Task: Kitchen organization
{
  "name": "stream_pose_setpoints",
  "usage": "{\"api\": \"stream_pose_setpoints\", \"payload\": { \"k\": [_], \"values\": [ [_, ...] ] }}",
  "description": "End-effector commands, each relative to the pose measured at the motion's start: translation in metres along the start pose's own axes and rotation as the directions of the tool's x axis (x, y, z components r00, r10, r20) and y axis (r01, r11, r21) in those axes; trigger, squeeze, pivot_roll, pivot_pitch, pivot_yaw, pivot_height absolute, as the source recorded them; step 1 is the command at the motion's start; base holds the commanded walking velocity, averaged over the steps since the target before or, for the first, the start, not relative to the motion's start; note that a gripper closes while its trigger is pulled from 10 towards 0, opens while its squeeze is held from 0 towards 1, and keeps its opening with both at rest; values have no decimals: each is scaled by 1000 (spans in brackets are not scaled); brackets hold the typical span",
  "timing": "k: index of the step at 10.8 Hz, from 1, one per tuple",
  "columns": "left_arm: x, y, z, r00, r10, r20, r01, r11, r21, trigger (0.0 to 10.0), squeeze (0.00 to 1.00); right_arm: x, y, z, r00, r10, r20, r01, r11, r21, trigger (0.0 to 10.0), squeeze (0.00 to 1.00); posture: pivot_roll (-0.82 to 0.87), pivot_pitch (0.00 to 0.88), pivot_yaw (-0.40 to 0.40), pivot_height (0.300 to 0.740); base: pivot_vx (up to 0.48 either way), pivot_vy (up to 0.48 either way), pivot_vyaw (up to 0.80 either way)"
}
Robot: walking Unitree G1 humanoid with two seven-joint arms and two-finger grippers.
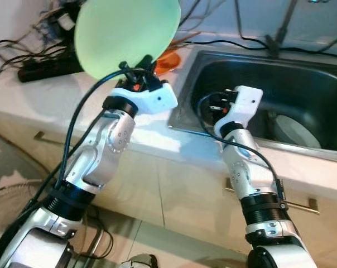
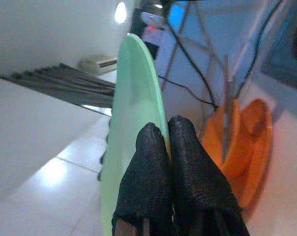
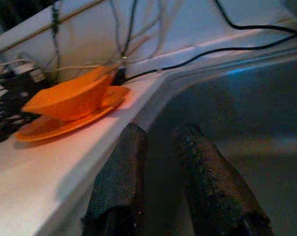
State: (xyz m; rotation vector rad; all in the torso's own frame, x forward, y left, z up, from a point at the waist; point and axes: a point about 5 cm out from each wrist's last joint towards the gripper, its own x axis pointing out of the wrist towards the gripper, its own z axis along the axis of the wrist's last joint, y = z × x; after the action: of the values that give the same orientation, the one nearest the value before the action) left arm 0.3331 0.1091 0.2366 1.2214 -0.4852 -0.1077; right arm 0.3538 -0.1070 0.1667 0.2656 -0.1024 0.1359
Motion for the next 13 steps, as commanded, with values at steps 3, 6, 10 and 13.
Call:
{"api": "stream_pose_setpoints", "payload": {
  "k": [3,6,10,13],
  "values": [
    [3,4,1,998,25,64,-27,999,38,10000,0,3,1,4,1000,13,13,-14,1000,19,10000,733,73,26,63,740,0,0,0],
    [8,-11,10,980,-75,182,66,996,54,10000,0,10,-12,26,998,-14,66,2,984,177,10000,1000,67,23,65,740,0,0,0],
    [15,-28,17,954,-156,255,141,987,74,10000,0,12,-8,49,989,57,133,-109,900,421,10000,1000,54,21,73,740,0,0,0],
    [18,-38,25,935,-194,297,181,981,69,10000,0,8,1,55,979,129,160,-193,845,499,10000,1000,39,16,79,740,0,0,0]
  ]
}}
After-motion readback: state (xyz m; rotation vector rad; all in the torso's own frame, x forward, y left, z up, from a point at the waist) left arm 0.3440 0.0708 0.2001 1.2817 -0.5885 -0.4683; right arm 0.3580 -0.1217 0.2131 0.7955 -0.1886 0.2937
